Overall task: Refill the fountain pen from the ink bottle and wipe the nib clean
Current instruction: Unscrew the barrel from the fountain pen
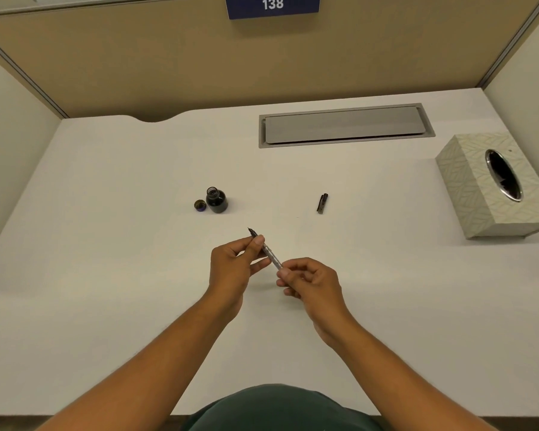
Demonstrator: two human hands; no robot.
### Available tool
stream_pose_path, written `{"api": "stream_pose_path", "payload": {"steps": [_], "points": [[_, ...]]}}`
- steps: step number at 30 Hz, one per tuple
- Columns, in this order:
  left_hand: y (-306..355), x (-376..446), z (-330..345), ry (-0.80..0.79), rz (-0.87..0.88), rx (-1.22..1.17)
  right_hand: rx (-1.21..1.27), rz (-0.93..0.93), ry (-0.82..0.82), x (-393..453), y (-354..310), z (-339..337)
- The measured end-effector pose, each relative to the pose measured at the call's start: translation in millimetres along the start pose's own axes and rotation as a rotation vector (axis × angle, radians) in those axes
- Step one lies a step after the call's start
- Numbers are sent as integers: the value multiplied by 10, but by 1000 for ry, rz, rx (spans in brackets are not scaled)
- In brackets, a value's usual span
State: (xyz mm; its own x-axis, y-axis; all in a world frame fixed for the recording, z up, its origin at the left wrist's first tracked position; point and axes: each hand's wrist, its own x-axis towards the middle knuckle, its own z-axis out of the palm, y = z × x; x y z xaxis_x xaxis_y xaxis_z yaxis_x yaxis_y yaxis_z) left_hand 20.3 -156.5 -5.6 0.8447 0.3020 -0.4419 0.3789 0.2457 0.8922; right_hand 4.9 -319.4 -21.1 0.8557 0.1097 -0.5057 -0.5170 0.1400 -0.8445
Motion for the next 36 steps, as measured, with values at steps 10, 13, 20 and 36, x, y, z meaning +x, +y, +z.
{"api": "stream_pose_path", "payload": {"steps": [10,13,20,36], "points": [[-65,-27,-17,-8,25,49,-86,100,-169,-9,-71,8],[-58,-24,-36,-6,42,69,-33,149,-198,-19,-110,9],[-51,-43,-66,26,62,109,-86,36,-76,-67,-94,46],[-44,-78,-86,0,81,150,-39,63,-109,-62,-122,74]]}}
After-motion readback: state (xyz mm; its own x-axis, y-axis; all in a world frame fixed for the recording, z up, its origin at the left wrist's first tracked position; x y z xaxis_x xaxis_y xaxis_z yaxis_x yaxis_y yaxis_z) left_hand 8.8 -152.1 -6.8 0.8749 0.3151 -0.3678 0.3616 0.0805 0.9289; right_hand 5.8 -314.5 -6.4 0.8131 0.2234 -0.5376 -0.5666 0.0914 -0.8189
